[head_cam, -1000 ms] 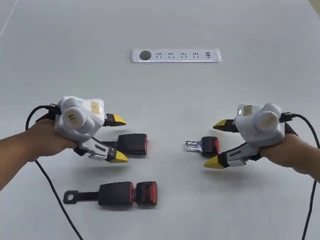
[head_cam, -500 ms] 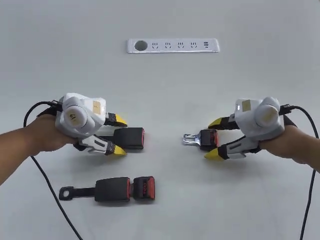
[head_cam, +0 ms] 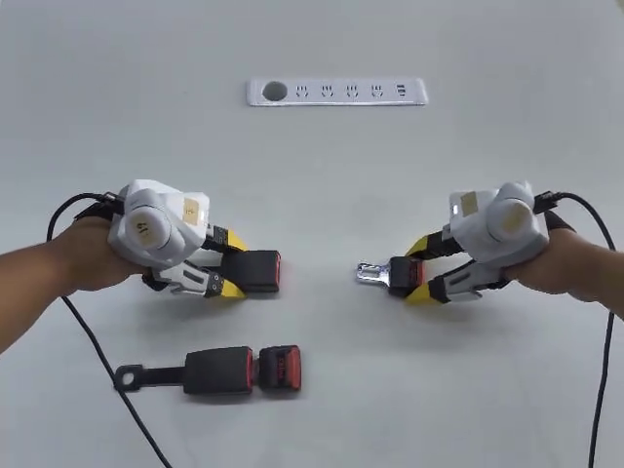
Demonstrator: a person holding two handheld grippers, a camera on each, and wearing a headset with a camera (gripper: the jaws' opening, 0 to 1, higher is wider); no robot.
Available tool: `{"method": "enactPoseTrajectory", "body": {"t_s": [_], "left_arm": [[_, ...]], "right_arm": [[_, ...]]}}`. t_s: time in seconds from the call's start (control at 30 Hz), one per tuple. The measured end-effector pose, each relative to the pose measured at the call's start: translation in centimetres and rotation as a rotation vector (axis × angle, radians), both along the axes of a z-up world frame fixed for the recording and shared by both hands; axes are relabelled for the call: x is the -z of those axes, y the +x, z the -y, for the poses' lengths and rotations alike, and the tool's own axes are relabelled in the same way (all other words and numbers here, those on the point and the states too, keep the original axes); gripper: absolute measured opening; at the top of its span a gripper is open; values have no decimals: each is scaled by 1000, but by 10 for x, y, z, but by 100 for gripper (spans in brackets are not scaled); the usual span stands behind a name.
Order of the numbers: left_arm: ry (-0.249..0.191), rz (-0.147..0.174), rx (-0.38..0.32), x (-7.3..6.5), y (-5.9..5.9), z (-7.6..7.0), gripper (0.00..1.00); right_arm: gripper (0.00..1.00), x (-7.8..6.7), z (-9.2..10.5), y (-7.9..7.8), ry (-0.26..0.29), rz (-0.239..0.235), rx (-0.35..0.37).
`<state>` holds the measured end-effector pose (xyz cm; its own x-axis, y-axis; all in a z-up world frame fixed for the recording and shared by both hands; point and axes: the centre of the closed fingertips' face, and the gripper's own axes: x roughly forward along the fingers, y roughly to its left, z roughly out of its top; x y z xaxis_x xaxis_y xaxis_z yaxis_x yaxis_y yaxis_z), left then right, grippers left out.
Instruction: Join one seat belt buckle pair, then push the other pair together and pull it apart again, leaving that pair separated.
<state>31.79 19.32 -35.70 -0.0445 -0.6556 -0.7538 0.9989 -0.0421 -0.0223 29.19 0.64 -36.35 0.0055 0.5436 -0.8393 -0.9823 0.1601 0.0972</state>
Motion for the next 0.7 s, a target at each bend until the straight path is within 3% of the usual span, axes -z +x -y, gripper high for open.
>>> {"method": "enactPoseTrajectory", "body": {"t_s": [0.33,0.7], "left_arm": [[21,2,14,2,2,1,34],[29,0,25,4,-1,3,34]], "right_arm": [[34,1,-1,2,-68,2,-77],[34,6,-8,15,-120,-23,-109]]}}
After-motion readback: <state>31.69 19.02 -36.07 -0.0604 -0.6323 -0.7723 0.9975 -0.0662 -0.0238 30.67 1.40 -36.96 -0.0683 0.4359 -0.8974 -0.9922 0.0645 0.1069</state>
